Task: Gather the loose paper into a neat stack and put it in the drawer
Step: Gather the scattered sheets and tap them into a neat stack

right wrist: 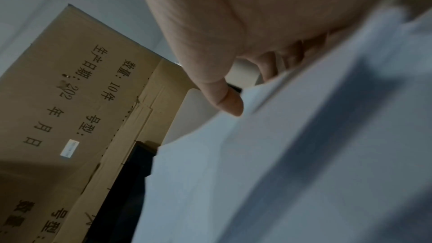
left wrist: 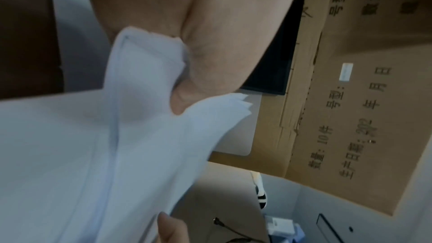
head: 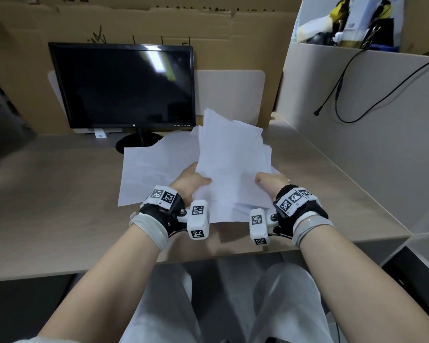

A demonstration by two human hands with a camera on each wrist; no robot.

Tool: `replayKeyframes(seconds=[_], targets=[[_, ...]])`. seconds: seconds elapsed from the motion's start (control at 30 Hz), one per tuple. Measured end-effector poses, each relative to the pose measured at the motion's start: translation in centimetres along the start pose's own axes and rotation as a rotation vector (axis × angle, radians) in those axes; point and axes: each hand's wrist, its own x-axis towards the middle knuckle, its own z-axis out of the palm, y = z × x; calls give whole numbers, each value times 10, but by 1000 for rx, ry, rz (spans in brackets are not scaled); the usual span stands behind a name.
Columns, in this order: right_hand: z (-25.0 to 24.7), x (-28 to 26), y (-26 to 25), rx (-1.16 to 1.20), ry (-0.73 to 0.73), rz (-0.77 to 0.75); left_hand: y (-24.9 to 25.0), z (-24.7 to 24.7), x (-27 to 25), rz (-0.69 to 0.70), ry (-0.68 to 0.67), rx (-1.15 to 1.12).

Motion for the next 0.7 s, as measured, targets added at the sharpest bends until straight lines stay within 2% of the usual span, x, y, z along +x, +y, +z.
replayKeyframes(seconds=[0.1, 0.2, 0.3, 0.4, 0.6, 0.7], targets=[[7, -1, -7, 204, 10, -45, 5, -8, 1, 86, 54, -201], [15, 6, -21, 392, 38, -223, 14, -18, 5, 183, 68, -199], [20, 11, -39, 398, 73, -311, 27, -25, 6, 331, 161, -160], [22, 10, -61, 431, 112, -345, 40, -26, 8, 418, 261, -138], [30, 14, -99, 408, 155, -414, 66, -29, 13, 539, 336, -109], [35, 11, -102, 444, 129, -410, 65, -36, 15, 545, 407, -211]])
